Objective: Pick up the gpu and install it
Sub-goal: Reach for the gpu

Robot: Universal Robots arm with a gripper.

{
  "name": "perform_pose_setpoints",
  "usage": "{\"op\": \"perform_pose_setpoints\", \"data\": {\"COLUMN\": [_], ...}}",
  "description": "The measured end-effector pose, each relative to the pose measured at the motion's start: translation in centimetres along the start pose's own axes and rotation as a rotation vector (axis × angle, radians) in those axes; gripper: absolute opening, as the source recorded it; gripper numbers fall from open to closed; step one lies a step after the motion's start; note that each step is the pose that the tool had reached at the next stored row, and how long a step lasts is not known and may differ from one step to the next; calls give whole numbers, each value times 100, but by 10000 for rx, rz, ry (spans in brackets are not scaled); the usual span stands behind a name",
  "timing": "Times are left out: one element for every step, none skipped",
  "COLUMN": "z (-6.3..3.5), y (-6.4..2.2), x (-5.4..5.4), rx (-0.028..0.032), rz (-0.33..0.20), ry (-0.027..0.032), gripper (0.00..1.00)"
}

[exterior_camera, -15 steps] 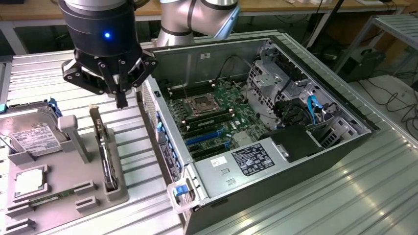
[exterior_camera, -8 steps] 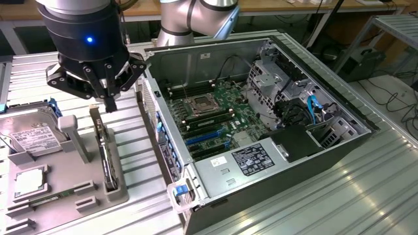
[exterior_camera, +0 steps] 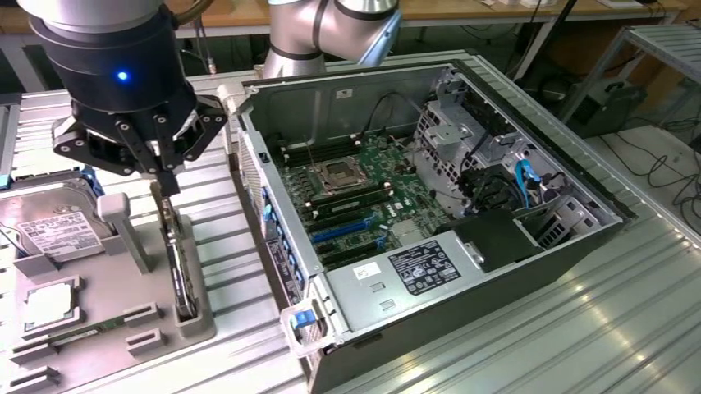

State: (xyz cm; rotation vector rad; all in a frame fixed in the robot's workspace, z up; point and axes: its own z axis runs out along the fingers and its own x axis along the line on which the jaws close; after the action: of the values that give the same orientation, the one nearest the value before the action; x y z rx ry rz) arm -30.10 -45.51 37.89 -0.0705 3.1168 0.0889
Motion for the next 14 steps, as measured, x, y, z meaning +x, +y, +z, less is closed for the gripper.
{"op": "perform_pose_setpoints", "data": {"z": [2,4,7,9,12,14,15,16,16,17,17,17,17,17], "y": [-3,-6,-11,-14,-17,-19,-21,-22,-22,-22,-22,-22,-22,-22], "x": [23,47,79,101,125,150,173,193,211,218,218,218,218,218], "rx": [1,1,0,0,-1,-2,-1,-2,-1,-1,-2,-2,-2,-2], "rz": [-14,-27,-44,-57,-69,-81,-92,-103,-111,-115,-116,-117,-117,-117], "ry": [2,3,4,4,4,5,6,7,8,8,7,8,8,7], "gripper": [11,11,11,11,11,11,11,11,11,11,11,11,11,11]}}
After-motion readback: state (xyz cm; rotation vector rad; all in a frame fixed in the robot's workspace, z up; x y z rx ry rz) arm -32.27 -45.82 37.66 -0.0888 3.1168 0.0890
